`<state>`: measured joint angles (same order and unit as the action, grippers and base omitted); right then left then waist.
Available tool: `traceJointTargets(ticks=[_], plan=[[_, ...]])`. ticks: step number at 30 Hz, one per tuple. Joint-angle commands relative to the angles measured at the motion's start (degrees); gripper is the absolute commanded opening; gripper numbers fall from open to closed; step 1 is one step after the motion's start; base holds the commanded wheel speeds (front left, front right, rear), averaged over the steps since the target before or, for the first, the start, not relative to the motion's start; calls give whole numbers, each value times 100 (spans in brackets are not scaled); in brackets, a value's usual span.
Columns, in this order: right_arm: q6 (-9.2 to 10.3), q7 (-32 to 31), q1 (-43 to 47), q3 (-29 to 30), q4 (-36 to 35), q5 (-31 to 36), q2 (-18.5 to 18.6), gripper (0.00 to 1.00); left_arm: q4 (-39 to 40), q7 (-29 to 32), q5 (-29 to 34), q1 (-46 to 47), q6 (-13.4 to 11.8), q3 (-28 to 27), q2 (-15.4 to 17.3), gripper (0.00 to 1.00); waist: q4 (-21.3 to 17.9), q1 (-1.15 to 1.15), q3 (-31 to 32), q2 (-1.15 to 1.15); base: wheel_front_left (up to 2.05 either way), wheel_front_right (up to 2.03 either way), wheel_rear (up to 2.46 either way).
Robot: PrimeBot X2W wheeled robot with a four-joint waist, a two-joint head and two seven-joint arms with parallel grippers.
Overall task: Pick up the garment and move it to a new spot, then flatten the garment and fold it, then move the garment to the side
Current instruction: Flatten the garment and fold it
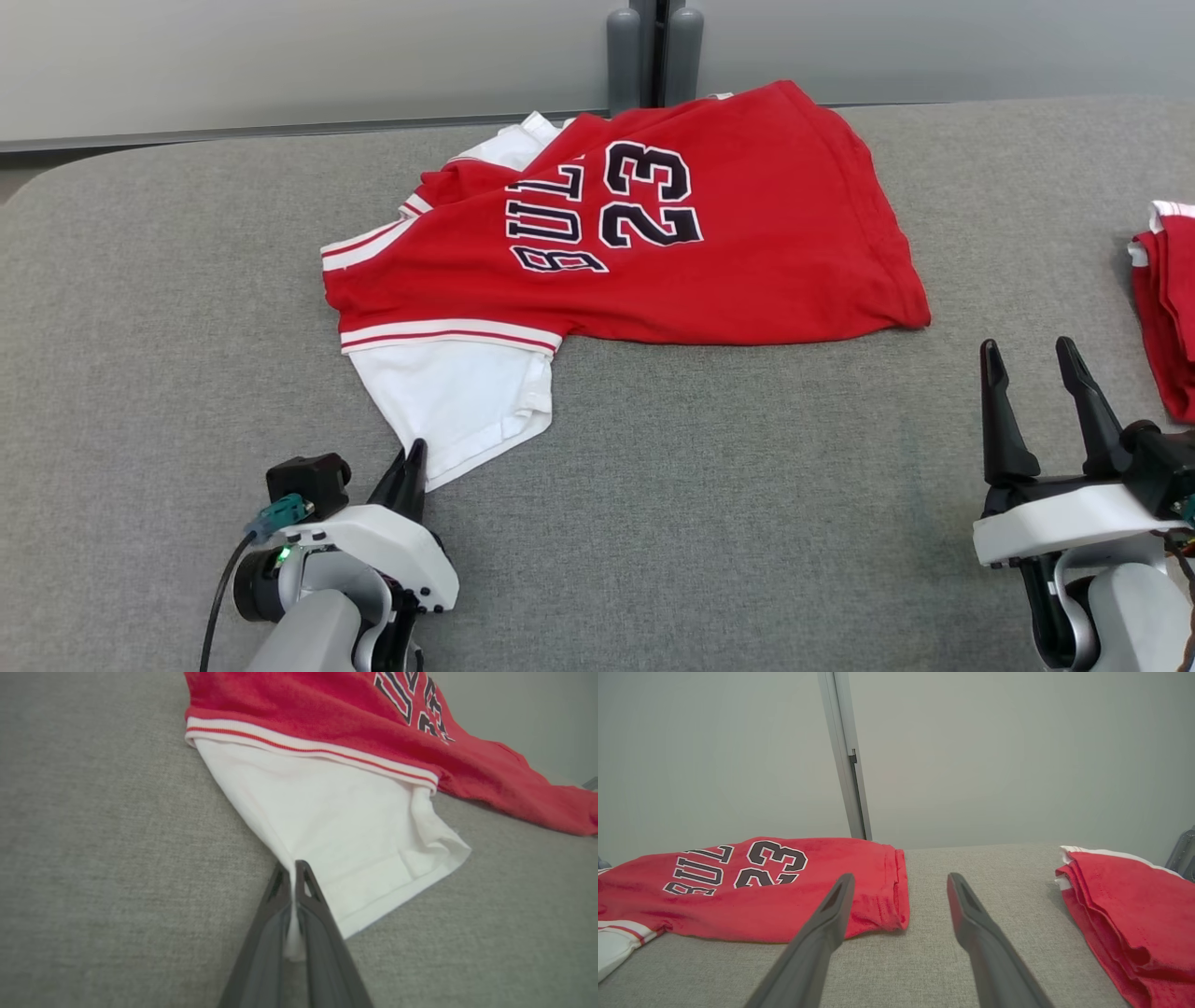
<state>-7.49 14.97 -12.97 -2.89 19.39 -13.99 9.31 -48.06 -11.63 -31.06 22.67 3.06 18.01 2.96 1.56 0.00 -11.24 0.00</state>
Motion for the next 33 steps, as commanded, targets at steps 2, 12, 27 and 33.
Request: traceJointTargets(ticks=[2, 12, 27, 33], plan=[[0, 32, -77, 36, 73, 25, 49, 100, 23, -129, -95, 52, -14, -74, 21, 0, 72, 0, 15, 0, 0, 0, 0], [0, -135, -753, 46, 1279, -43, 223, 100, 1015, -356, -164, 10, -124, -411, 5, 0, 528, 0, -192, 0, 0, 0, 0], [1, -327, -1616, -120, 2637, -330, 450, 100, 1615, -360, -141, -71, -284, -227, 9, 0, 917, 0, -534, 0, 0, 0, 0], [1, -249, -1758, -119, 2956, -436, 413, 100, 1619, -360, -108, -63, -299, -225, 10, 0, 915, 0, -558, 0, 0, 0, 0]])
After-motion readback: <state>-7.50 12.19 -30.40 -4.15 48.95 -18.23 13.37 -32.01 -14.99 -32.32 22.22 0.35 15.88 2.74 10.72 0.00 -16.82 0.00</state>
